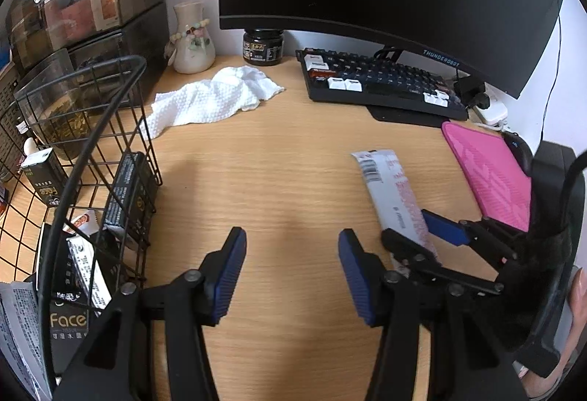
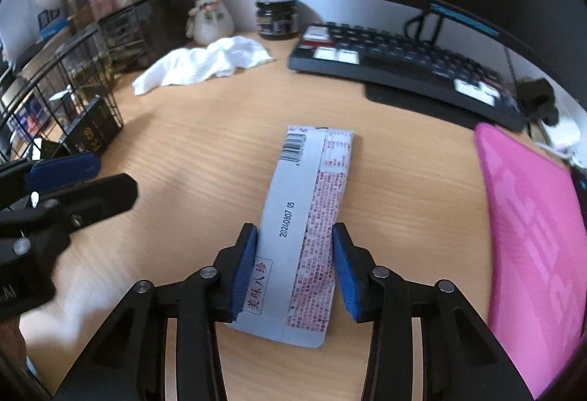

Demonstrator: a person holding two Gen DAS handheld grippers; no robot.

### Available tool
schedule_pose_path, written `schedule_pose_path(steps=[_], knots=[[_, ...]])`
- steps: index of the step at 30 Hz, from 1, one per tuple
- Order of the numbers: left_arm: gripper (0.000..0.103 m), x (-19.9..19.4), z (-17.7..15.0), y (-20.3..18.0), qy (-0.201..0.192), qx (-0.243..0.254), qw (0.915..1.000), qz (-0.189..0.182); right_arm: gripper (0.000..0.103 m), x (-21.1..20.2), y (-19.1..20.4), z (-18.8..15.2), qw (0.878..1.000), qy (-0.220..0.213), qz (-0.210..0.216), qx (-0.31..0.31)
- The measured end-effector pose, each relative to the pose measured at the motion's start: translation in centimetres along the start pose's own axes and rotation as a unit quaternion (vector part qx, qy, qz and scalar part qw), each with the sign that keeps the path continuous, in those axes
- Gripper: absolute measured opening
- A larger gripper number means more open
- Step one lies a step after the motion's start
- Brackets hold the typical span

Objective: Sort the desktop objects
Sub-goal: 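Carry the white bar over the wire basket and open the right gripper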

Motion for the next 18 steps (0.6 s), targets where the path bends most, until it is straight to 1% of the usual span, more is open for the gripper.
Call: schedule_pose_path(steps=[4, 6, 9, 11, 14, 16, 18], knots=[[0.058, -1.9, 0.3, -0.7, -0.017, 0.003, 0.9998, -0.010, 0.038, -1.8, -0.7, -0.3, 1.000, -0.016, -0.006, 0.006], [0.058, -3.6, 0.7, -0.9, -0.035, 0.002, 0.9992, -0.018, 0.038, -3.3, -0.7, 0.0, 0.999, -0.031, -0.007, 0.006], [0.058, -7.0, 1.3, -0.6, -0.067, -0.001, 0.9973, -0.029, 0.038, -6.2, 0.2, 1.3, 0.998, -0.061, 0.001, 0.001], [0.058, -9.9, 1.7, 0.2, -0.095, -0.007, 0.9950, -0.029, 0.038, -8.1, 1.2, 2.4, 0.997, -0.082, 0.009, -0.007], [0.058, -14.1, 2.0, 2.4, -0.136, -0.015, 0.9905, -0.015, 0.038, -10.8, 4.1, 4.0, 0.992, -0.114, 0.036, -0.025], [0.060, -16.7, 1.8, 5.1, -0.156, -0.026, 0.9874, 0.013, 0.038, -12.3, 7.2, 5.1, 0.988, -0.133, 0.064, -0.047], [0.063, -18.5, 1.3, 8.0, -0.168, -0.044, 0.9839, 0.042, 0.039, -13.4, 11.2, 5.9, 0.981, -0.147, 0.099, -0.076]])
Point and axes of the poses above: each gripper's, at about its wrist camera, not at the fingertips, and x roughly the way its jaws point, y to its left, z to its top, the point moved 5 cm from there along x, roughly the way its jaws point, and after that the axes turned 9 degrees about z, right-handed, at the moved point
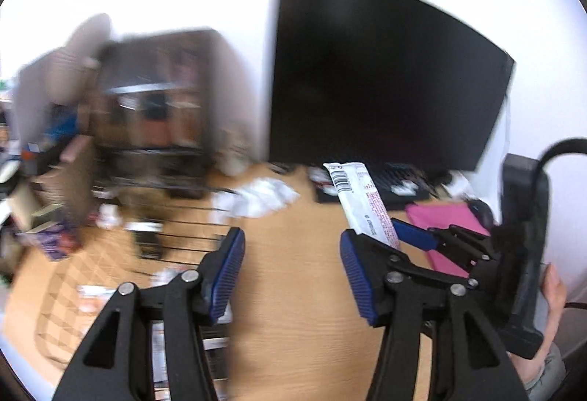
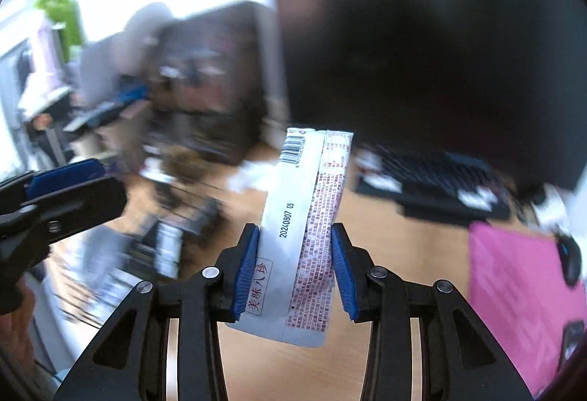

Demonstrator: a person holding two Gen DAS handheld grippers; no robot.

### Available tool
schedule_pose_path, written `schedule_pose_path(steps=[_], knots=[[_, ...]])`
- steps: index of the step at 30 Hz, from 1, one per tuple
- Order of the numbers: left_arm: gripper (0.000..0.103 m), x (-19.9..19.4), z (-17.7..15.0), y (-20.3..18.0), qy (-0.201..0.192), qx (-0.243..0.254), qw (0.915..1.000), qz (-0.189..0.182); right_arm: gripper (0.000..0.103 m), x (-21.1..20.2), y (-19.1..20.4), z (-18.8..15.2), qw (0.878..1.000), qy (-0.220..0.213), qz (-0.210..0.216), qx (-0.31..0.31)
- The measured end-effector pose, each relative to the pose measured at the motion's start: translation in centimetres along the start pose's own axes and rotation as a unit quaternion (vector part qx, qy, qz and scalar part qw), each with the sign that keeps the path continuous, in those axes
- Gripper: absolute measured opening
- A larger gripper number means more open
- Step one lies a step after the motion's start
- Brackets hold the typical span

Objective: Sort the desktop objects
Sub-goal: 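Carry the white bar over the wire basket and open the right gripper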

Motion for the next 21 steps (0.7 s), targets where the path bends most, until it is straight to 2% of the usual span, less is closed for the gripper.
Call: schedule_pose_path(steps=[5, 10, 14, 18, 21], knots=[[0.065, -2.5, -1.4, 8.7, 0.005, -0.048, 0.9960, 0.076, 0.039, 1.4, 8.4, 1.3, 0.996, -0.001, 0.075, -0.046], [0.065, -2.6, -3.8, 13.5, 0.028, -0.070, 0.9908, 0.112, 0.039, 3.5, 13.9, 0.1, 0.991, 0.024, 0.113, -0.067], [0.066, -2.3, -4.6, 14.3, 0.039, -0.070, 0.9902, 0.114, 0.041, 4.8, 15.5, -0.5, 0.990, 0.036, 0.111, -0.076], [0.092, -3.0, -4.4, 14.1, 0.007, -0.082, 0.9882, 0.129, 0.056, 4.4, 14.6, 0.0, 0.993, 0.014, 0.085, -0.076], [0.095, -3.9, -4.1, 12.9, -0.023, -0.075, 0.9882, 0.132, 0.065, 2.6, 13.1, 0.2, 0.996, -0.002, 0.067, -0.064]])
Point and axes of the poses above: each gripper's, at about its wrist camera, not at the fingertips, and x roughly the way its jaws point, y to its left, z to its top, the point moved 5 cm from there along x, roughly the way its jaws point, and after that the axes turned 9 degrees about z, right-handed, at the moved point
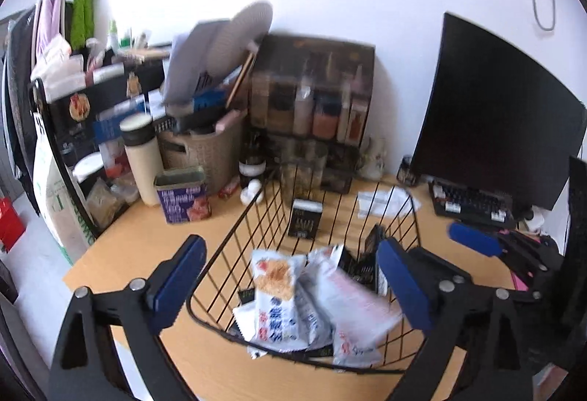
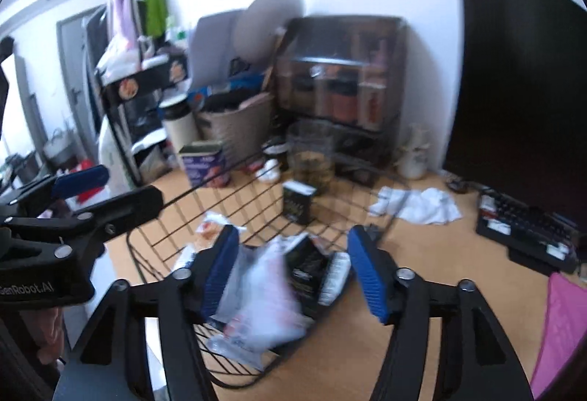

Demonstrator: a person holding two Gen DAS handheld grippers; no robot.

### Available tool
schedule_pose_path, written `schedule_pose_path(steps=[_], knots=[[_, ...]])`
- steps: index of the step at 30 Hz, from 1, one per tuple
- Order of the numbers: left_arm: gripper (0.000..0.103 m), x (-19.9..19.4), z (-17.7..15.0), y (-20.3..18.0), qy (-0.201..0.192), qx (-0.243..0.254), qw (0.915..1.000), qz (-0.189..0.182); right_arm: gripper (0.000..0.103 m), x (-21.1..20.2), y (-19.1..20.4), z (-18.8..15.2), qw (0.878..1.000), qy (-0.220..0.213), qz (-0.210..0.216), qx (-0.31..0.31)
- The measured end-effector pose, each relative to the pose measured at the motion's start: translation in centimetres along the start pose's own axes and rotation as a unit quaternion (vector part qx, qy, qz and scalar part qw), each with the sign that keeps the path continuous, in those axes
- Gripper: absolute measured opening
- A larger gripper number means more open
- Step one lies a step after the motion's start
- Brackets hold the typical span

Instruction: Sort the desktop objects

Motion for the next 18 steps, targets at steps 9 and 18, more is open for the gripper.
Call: schedule_pose_path(steps=[9, 18], knots=[[0.098, -3.1, -3.5, -10.5, -0.005, 0.145, 0.9875, -0.061, 0.068, -9.2, -6.6, -6.5, 0.989, 0.015, -0.130, 0.073], [0.098, -6.7, -7.1, -17.7, 0.026, 0.167, 0.9704, -0.172, 0.068, -17.7, -10.5, -14.3, 0.966, 0.021, -0.208, 0.150]])
Point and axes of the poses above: each gripper's, at about its wrist camera, not at the fingertips, and x roughly the way its jaws point, y to its left, z to its top, the point moved 5 cm from there along x, roughly the way its jaws point, and after that the axes turned 9 degrees about z, right-handed, at the moved point
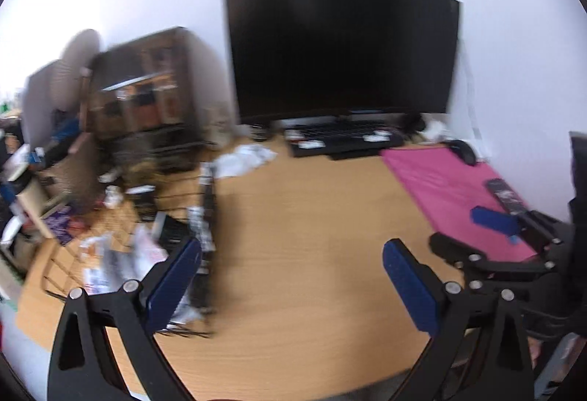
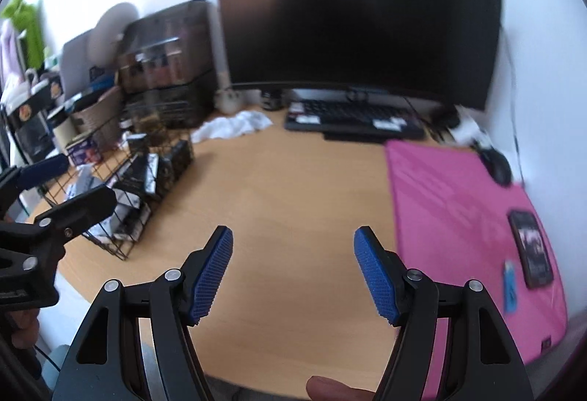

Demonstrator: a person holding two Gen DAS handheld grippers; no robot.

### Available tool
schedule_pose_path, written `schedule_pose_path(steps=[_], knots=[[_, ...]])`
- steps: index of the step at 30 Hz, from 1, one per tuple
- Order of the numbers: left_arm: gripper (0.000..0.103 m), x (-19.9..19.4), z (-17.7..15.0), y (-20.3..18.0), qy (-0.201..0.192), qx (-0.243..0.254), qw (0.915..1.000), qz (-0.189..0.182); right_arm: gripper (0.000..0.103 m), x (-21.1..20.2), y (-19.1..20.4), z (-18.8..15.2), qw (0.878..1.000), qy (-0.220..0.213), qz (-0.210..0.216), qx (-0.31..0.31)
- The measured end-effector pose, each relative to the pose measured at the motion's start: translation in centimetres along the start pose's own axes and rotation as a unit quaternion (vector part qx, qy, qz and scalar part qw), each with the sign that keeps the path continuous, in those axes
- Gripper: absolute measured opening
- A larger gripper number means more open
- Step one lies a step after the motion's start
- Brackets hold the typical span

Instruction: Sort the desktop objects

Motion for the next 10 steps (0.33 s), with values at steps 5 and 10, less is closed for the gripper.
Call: schedule_pose_path(steps=[5, 10], knots=[[0.098, -0.2, 0.0, -1.3, 0.001, 0.004, 1.0000, -0.008, 0.068, -1.7, -1.5, -0.1, 1.000, -0.015, -0.008, 0.007], [0.098, 0.9, -0.1, -1.1, 0.014, 0.002, 0.9999, -0.005, 0.068, -1.6, -1.9, -0.2, 1.000, -0.012, -0.013, 0.014]])
Point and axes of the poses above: each gripper's, at about its wrist camera, not at the fingertips, and x roughly the way its jaws point, y to its left, z to its top, the point moved 5 cm from there along x, roughly the way its jaws point, and after that the axes turned 9 degrees about z, right-handed, at the moved point
